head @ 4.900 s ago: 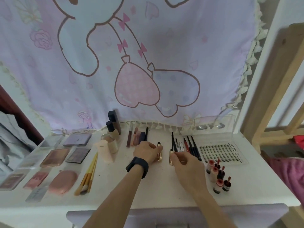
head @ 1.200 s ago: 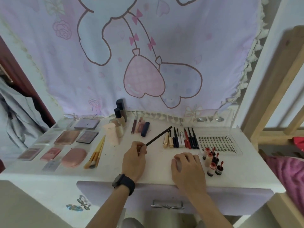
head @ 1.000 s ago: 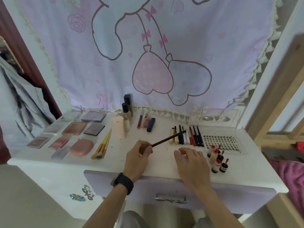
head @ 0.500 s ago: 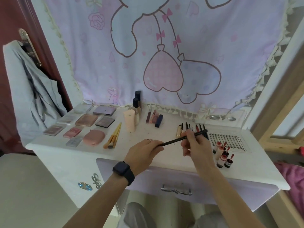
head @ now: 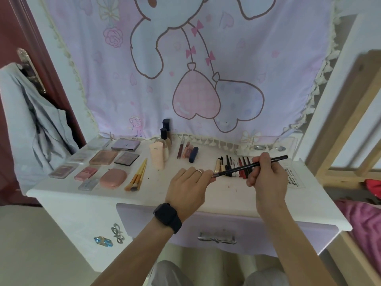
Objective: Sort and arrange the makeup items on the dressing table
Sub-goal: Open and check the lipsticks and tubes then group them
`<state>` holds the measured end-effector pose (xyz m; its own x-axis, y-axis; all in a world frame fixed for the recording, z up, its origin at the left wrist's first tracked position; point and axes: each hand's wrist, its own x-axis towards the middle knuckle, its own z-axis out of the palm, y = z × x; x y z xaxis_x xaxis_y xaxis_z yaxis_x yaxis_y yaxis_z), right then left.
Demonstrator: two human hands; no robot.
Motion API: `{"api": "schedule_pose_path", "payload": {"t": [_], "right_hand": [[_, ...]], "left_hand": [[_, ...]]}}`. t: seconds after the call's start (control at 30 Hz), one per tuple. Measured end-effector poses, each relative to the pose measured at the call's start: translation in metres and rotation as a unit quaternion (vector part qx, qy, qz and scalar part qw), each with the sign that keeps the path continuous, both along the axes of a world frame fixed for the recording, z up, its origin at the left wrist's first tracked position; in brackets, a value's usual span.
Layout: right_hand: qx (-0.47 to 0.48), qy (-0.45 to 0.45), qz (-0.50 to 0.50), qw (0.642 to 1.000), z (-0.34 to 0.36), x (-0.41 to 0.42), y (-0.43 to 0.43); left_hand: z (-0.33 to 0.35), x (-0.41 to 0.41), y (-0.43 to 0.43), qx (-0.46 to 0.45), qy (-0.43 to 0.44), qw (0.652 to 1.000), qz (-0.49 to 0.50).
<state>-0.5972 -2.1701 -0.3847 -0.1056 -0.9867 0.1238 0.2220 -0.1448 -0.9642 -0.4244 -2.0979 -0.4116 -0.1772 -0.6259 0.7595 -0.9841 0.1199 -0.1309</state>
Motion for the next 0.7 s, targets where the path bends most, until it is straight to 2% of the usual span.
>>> {"api": "schedule_pose_path", "payload": {"t": [0.07,0.17,0.33,0.5,0.6,0.7], "right_hand": [[0.022,-0.022,-0.008,0.999,0.001,-0.003,-0.002],[0.027,0.002,0.012,1.0,-0.004,-0.006,-0.002],[0.003,0.021,0.016,1.0,-0.009,-0.011,0.005],[0.014,0.038,0.007,0.999,-0.002,-0.022,0.004],[0.019,0.053,-0.015,0.998,0.01,-0.028,-0.002],[0.037,0.019,-0.027,0.999,0.018,-0.031,-0.011]], "left_hand": [[0.004,-0.002,-0.004,0.003,-0.032,0.999,0.007],[0.0,-0.002,-0.002,0.045,-0.059,0.997,0.011],[-0.001,-0.021,0.002,0.126,0.055,0.99,-0.035],[0.003,-0.031,0.0,0.197,0.044,0.979,-0.041],[0.015,-0.038,-0.002,0.158,0.04,0.986,-0.043],[0.026,-0.044,-0.005,0.09,0.016,0.995,-0.031]]}}
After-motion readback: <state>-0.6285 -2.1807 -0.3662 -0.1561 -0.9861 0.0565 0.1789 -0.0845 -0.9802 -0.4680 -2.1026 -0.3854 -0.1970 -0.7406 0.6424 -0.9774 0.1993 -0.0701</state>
